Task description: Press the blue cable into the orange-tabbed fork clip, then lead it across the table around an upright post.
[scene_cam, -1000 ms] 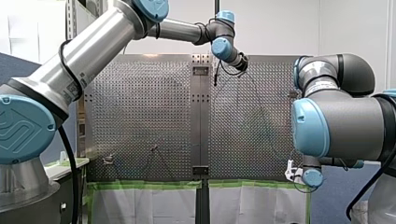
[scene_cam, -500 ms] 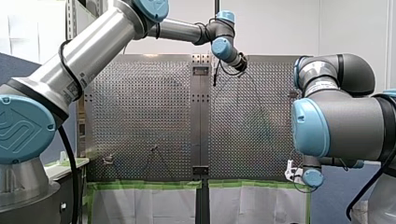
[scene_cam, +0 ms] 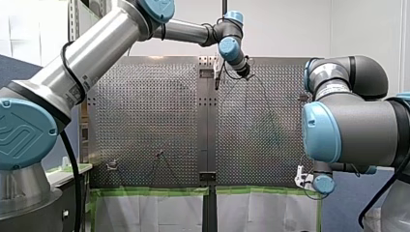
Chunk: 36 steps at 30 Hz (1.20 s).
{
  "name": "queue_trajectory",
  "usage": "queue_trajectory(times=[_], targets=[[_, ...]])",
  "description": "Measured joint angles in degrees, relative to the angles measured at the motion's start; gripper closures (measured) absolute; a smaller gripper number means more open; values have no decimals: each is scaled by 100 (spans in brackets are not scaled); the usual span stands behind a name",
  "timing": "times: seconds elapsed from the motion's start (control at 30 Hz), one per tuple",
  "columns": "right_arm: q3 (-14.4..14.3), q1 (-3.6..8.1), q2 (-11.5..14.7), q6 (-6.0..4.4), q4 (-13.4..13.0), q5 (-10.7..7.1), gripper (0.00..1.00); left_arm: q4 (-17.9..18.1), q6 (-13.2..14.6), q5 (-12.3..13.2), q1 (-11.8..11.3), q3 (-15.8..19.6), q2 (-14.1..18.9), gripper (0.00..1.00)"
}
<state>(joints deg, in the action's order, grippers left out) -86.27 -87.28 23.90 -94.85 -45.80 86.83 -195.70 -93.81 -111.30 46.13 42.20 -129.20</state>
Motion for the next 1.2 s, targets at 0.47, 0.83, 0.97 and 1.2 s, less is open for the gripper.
queue_trajectory(times=[0.47, 0.83, 0.97, 1.2], targets=[[0, 4, -1, 0, 0, -16, 100, -135, -5, -643, 40, -38, 3, 0], [0, 5, -1, 0, 8, -18, 100, -145, 18, -853, 47, -47, 5, 0], [0, 5, -2, 0, 9, -17, 100, -145, 20, -853, 47, -47, 5, 0], [0, 4, -2, 0, 9, -23, 100, -145, 39, -862, 47, -51, 6, 0]])
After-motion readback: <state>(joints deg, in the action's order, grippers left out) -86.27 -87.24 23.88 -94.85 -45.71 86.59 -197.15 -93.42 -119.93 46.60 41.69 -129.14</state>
